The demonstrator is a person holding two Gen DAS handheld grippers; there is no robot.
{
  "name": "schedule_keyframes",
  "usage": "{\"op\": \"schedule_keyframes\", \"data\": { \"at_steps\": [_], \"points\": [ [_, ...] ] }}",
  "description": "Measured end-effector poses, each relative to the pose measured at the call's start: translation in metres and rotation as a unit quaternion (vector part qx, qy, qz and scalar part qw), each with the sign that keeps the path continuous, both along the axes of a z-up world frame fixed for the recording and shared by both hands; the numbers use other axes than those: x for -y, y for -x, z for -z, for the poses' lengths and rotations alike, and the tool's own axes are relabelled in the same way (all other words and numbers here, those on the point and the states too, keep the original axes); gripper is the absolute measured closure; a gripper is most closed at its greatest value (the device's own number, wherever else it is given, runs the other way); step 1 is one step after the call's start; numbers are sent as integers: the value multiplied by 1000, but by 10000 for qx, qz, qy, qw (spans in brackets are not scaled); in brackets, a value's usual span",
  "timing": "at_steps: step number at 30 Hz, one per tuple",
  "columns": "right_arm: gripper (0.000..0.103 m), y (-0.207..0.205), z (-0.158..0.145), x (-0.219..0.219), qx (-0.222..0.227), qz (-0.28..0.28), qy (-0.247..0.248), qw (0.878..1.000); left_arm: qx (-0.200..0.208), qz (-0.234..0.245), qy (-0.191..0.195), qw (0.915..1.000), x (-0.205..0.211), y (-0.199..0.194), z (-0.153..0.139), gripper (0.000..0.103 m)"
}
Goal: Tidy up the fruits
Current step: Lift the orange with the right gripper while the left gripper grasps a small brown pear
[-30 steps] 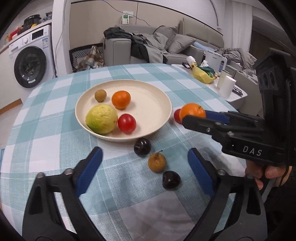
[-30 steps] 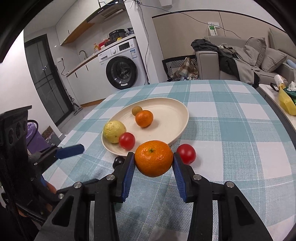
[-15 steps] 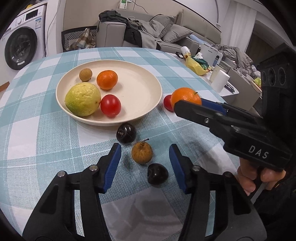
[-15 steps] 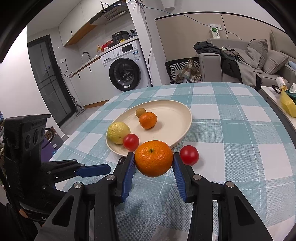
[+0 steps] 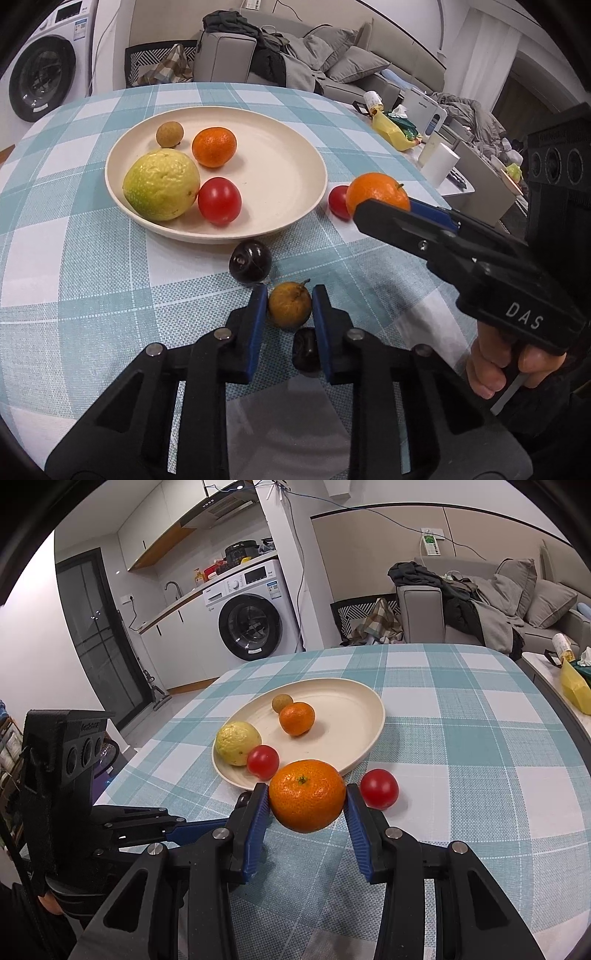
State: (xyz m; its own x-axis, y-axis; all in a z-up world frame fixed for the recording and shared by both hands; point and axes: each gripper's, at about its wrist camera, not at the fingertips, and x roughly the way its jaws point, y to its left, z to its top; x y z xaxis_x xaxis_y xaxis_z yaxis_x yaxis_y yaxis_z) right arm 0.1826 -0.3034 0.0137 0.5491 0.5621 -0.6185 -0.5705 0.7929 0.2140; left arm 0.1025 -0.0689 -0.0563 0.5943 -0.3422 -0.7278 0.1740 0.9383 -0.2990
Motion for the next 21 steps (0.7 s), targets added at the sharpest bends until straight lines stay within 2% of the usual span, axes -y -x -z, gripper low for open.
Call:
{"op": "schedule_keyframes", "data": {
  "at_steps": [11, 21],
  "points": [
    [61, 0, 0, 0, 2, 0, -3, 10000, 216, -31, 24, 9998, -3, 4, -8, 81],
    [61, 1, -1, 1, 46, 11, -58, 10000, 766, -84, -100, 9970, -6, 15, -26, 81]
  ]
}}
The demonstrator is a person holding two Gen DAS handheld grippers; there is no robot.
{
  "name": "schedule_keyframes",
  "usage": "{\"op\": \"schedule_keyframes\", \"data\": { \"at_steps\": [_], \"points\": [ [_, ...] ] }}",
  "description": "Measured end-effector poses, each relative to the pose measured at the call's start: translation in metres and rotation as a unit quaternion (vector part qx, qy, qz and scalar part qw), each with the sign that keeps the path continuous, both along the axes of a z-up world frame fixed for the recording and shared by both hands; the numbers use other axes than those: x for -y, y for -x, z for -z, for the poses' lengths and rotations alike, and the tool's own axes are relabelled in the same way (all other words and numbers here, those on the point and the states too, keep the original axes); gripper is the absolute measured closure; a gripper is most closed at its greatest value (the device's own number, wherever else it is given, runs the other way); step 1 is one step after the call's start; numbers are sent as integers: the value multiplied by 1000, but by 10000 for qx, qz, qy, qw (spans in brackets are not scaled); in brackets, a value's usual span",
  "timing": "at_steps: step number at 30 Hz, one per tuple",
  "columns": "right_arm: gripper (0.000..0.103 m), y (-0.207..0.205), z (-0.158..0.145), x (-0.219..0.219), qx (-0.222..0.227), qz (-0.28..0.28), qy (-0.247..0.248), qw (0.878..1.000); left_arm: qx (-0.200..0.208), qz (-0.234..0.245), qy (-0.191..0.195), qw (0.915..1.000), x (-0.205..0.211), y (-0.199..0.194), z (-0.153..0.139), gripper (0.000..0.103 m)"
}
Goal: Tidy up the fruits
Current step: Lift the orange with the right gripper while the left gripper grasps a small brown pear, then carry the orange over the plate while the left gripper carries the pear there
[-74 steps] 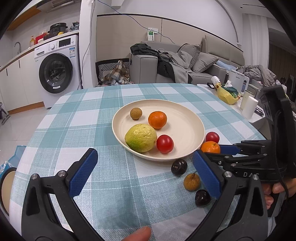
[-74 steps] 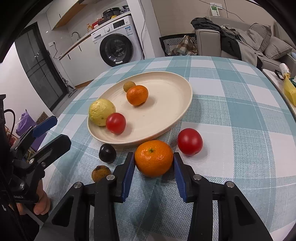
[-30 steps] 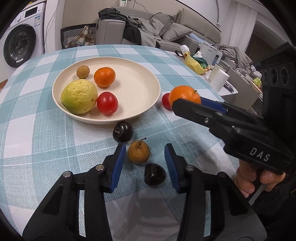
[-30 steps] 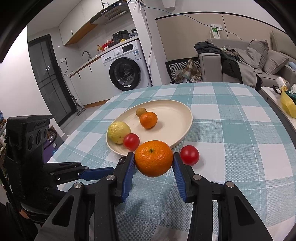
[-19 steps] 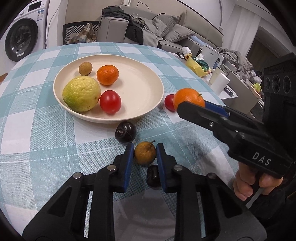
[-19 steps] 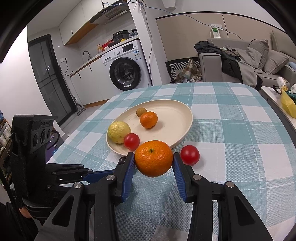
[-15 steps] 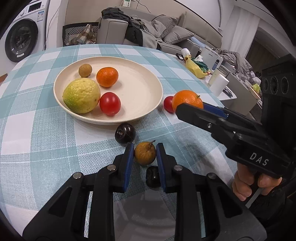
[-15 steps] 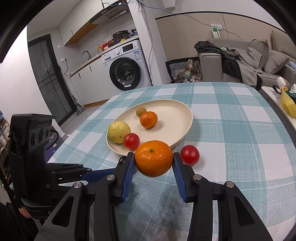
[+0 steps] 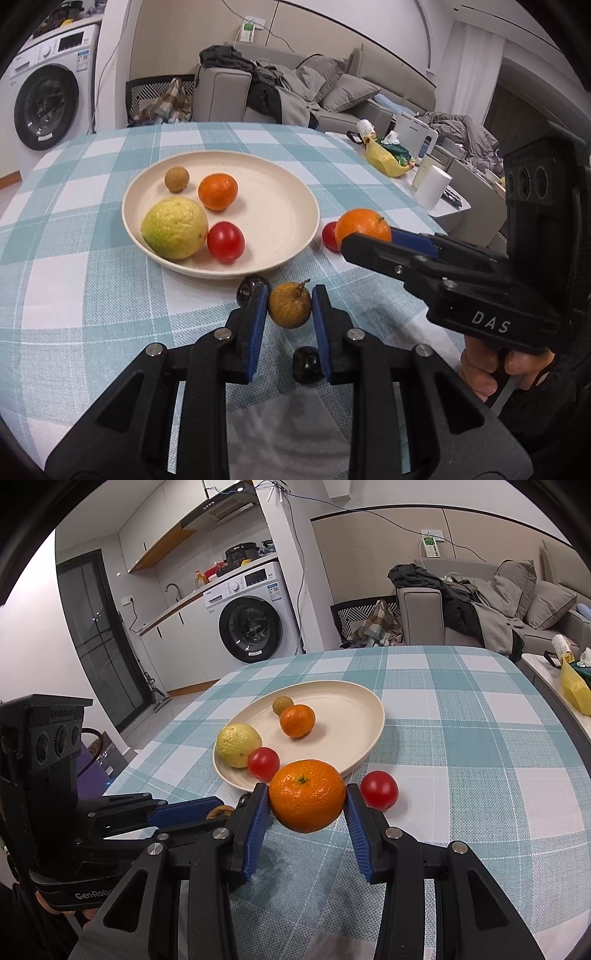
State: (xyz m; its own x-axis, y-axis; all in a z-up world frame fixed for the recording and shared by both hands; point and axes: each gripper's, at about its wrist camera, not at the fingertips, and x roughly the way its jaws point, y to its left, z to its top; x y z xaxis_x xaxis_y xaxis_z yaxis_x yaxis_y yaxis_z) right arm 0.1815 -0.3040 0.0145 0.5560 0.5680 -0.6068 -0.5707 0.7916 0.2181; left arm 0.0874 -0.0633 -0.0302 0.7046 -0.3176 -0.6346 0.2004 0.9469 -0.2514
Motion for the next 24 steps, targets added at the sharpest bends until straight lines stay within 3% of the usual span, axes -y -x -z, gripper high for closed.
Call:
{"op": "schedule_keyframes", "data": {
  "at_steps": [10, 24],
  "points": [
    [61, -2, -2, -6, 106, -19, 43, 9999, 331, -353, -167, 9987, -21, 4, -17, 81],
    [61, -13, -1, -28, 207, -148, 271, 9993, 269, -665, -238, 9971, -35, -13, -6, 81]
  ]
}}
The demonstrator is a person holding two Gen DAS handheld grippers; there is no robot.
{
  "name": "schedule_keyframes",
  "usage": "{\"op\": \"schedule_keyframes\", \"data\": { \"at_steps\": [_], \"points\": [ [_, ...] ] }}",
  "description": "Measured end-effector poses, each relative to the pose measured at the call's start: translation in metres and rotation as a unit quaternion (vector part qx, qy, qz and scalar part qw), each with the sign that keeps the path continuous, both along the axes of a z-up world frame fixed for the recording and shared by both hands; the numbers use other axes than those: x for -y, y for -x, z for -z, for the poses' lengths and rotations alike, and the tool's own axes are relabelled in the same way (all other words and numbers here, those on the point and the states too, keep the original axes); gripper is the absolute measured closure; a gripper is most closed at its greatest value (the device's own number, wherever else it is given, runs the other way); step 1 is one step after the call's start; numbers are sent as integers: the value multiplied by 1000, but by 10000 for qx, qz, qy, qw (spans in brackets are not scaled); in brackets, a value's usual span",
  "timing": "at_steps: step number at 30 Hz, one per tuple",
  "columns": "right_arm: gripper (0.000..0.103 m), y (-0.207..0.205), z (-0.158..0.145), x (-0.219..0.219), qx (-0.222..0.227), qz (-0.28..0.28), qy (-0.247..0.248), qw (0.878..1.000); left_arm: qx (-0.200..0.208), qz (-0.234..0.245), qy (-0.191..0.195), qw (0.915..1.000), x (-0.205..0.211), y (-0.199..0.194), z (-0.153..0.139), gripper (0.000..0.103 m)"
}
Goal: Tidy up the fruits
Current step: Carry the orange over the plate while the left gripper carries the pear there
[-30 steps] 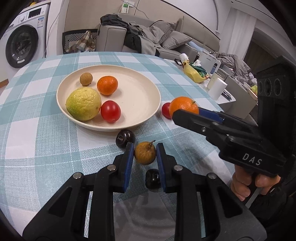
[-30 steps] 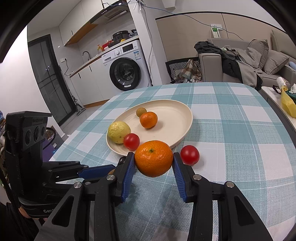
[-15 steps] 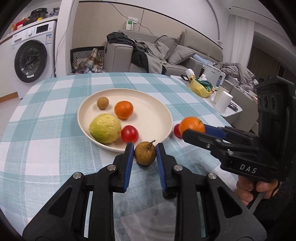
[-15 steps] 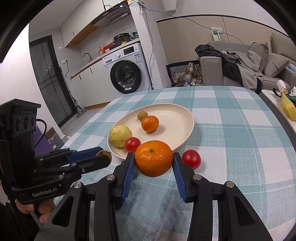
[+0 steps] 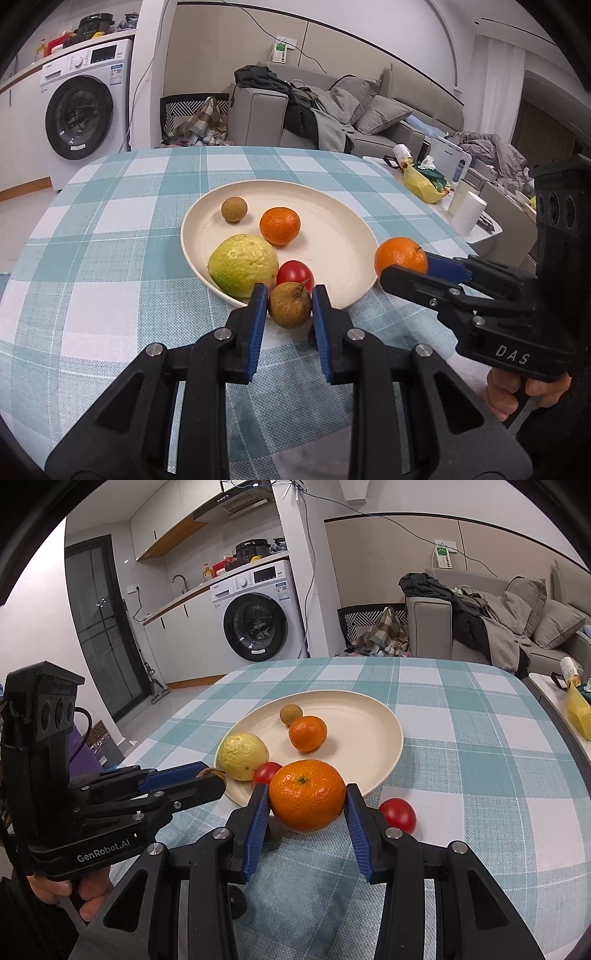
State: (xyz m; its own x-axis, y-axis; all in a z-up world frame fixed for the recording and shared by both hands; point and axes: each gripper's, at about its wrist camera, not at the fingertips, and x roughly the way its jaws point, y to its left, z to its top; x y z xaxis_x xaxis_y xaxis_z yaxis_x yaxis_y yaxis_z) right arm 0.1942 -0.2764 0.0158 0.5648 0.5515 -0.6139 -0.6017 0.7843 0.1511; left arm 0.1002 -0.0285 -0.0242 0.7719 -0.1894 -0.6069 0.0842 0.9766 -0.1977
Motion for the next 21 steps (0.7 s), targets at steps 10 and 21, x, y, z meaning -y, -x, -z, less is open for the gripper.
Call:
{"op": "schedule_keyframes", "data": {
  "at_steps": [10, 21],
  "points": [
    [61, -8, 4, -6, -99, 34, 83, 9999, -134, -79, -32, 9999, -5, -18, 5, 81],
    [61, -22, 6, -6, -329, 123, -11, 9994, -287, -91, 3, 9995, -13, -37, 12, 81]
  ]
}}
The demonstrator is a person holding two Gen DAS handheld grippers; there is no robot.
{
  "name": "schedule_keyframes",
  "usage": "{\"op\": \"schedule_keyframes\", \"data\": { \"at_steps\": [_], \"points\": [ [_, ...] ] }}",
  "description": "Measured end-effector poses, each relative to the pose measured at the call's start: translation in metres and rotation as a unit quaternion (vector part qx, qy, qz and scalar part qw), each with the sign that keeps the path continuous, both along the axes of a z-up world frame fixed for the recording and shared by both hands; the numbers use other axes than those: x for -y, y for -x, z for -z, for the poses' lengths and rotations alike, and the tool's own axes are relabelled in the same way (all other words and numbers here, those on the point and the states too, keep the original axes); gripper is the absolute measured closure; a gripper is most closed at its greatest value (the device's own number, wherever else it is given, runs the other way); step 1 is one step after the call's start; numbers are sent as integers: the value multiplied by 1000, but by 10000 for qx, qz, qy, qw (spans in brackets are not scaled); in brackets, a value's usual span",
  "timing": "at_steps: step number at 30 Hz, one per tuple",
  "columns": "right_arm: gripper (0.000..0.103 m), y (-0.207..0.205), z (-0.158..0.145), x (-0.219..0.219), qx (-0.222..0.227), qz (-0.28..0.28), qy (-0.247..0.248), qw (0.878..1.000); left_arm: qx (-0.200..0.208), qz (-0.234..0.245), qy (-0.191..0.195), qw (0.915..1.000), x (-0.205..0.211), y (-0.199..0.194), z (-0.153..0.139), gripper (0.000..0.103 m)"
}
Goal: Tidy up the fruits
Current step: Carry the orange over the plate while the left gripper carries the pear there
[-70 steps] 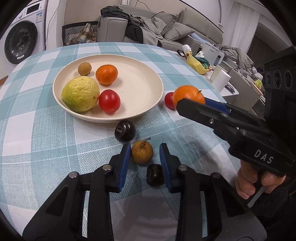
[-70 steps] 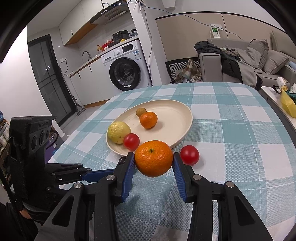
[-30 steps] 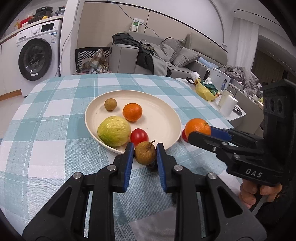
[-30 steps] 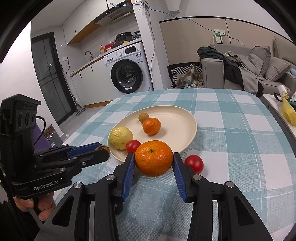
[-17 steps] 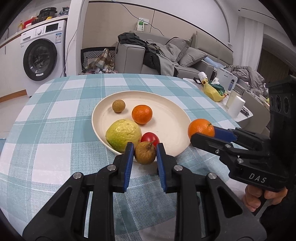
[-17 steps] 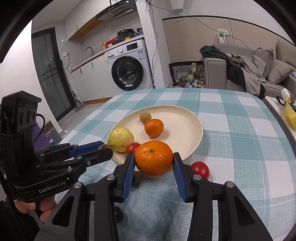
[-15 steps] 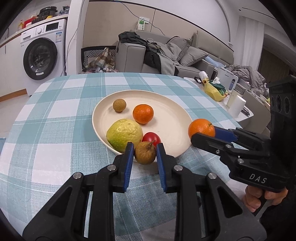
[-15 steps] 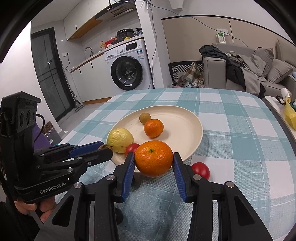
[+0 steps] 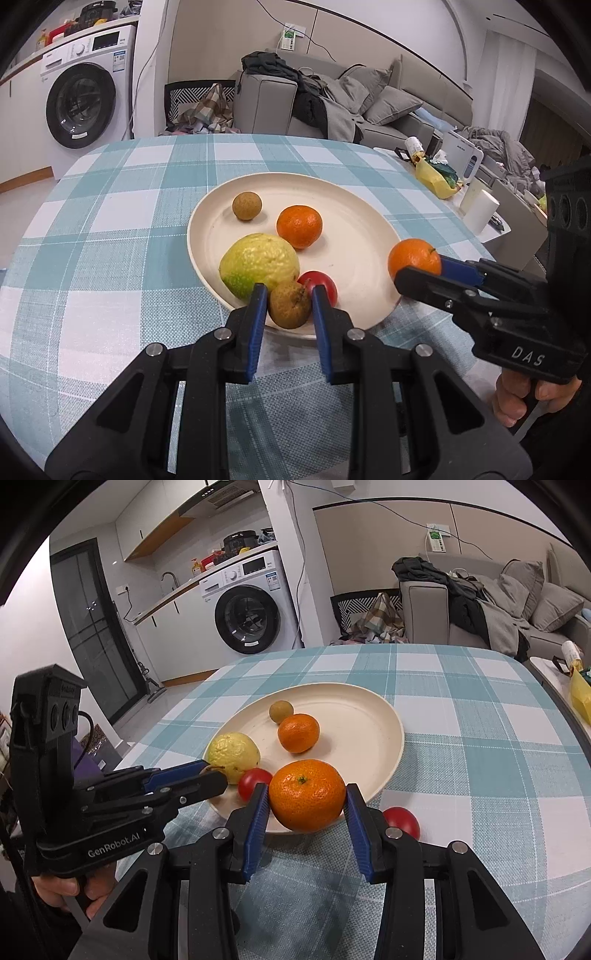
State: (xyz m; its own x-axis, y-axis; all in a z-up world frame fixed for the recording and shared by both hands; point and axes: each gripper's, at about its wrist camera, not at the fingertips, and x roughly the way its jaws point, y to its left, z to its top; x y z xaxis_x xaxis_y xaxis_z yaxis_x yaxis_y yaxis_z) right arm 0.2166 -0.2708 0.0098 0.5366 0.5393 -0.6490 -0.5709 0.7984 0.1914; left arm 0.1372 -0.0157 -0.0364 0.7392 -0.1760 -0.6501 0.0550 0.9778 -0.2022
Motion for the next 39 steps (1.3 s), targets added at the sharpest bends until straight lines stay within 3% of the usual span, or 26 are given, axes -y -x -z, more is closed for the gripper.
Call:
{"op": "schedule_keyframes", "data": {
  "at_steps": [13, 21, 39],
  "points": [
    [61, -17, 4, -9, -160, 136, 55, 9998, 67, -204, -280, 9994, 0, -16, -1, 81],
    [61, -23, 8, -14, -147, 165, 204, 9995, 95, -255, -78, 9996, -5, -20, -1, 81],
    [61, -25, 12, -19, -165, 153, 366, 9991, 327, -258, -491, 9979, 10, -13, -8, 81]
  ]
}}
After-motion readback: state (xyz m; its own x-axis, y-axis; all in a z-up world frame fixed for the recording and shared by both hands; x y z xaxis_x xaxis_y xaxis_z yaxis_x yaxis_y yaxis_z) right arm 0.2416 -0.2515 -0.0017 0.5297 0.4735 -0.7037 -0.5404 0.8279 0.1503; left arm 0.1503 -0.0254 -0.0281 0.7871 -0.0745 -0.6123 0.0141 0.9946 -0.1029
